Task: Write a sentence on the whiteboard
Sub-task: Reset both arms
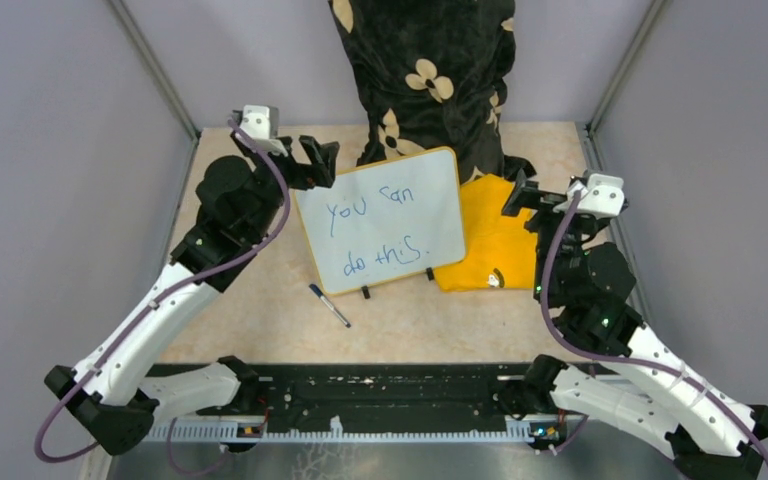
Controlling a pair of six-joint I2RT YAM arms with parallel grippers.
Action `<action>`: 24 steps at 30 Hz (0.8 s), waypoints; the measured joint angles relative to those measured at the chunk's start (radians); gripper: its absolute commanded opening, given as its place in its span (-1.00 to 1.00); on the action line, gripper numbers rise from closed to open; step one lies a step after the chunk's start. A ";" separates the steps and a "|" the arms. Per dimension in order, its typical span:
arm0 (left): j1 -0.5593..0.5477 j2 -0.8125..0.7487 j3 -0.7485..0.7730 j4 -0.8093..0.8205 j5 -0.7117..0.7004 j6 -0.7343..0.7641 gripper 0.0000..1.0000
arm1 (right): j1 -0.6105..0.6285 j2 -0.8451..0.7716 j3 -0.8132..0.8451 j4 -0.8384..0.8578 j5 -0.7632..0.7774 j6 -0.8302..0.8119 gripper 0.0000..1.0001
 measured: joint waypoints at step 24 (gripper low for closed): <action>-0.001 -0.016 0.323 0.037 0.094 0.050 0.97 | 0.000 0.095 0.431 -0.099 -0.311 -0.037 0.97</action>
